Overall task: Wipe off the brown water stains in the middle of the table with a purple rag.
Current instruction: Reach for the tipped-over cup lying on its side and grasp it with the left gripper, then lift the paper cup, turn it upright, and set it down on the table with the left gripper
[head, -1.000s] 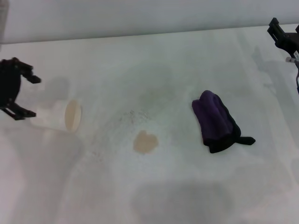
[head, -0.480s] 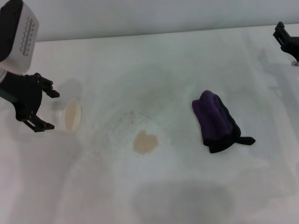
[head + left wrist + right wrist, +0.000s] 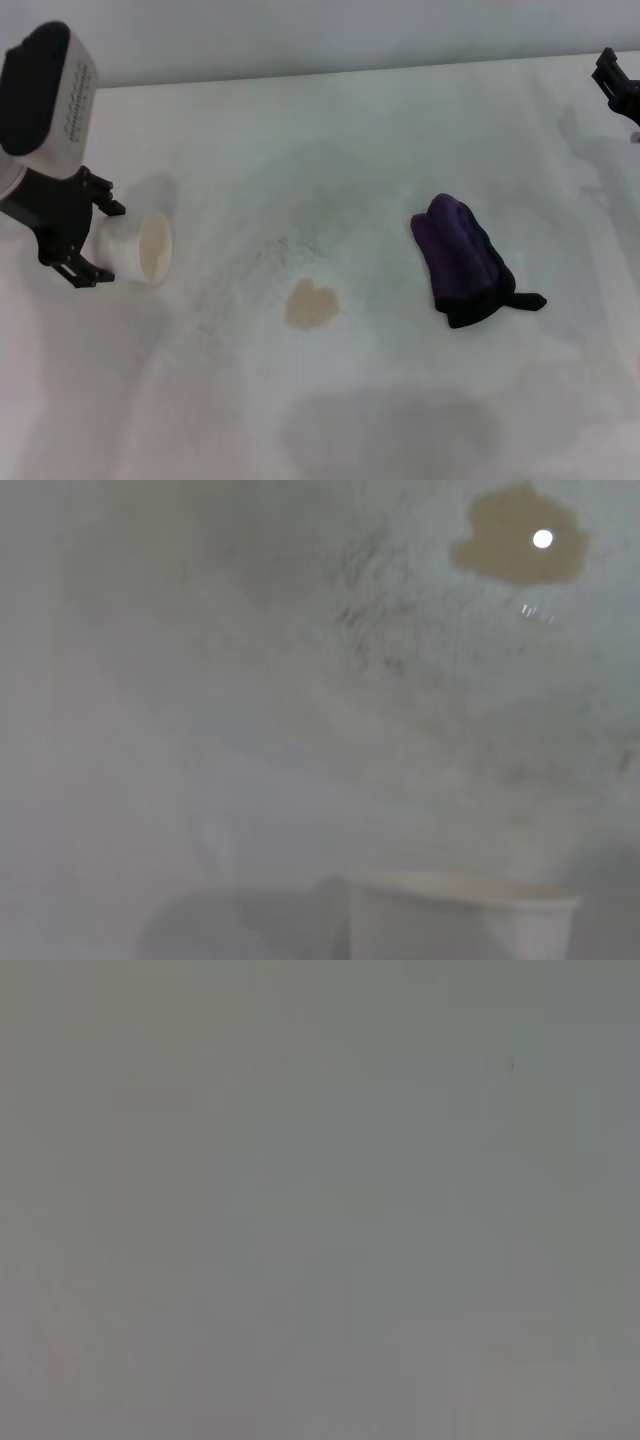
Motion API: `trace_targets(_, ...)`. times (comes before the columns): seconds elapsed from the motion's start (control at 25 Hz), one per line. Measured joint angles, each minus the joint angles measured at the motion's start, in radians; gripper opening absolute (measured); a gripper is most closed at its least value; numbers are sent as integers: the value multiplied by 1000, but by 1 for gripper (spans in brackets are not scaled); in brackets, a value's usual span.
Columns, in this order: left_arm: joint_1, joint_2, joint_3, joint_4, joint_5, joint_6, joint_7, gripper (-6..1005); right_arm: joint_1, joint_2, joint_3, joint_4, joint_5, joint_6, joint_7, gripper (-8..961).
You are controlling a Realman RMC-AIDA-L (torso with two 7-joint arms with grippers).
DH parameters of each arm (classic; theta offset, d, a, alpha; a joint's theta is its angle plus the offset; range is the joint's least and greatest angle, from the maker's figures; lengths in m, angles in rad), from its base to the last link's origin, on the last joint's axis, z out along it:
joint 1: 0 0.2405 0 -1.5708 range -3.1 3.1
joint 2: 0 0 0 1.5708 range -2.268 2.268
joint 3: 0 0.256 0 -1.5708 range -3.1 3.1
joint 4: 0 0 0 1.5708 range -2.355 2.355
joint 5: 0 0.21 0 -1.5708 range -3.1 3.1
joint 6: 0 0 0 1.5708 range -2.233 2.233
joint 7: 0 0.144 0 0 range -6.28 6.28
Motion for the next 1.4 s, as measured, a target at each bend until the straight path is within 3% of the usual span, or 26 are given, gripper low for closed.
trace_targets(0.4, 36, 2, 0, 73, 10, -140, -14, 871, -1, 0, 0, 0, 0, 0, 0, 856)
trace_targets(0.88, 46, 2, -1, 99, -5, -160, -23, 847, 0, 2, 0, 0, 0, 0, 0, 856)
trace_targets(1.16, 53, 3, -2, 78, -163, -158, -112, 750, -1, 0, 0, 0, 0, 0, 0, 856)
trace_targets(1.4, 100, 2, -2, 70, -370, -153, -123, 750, -6, -3, -6, -3, -6, 0, 0, 856)
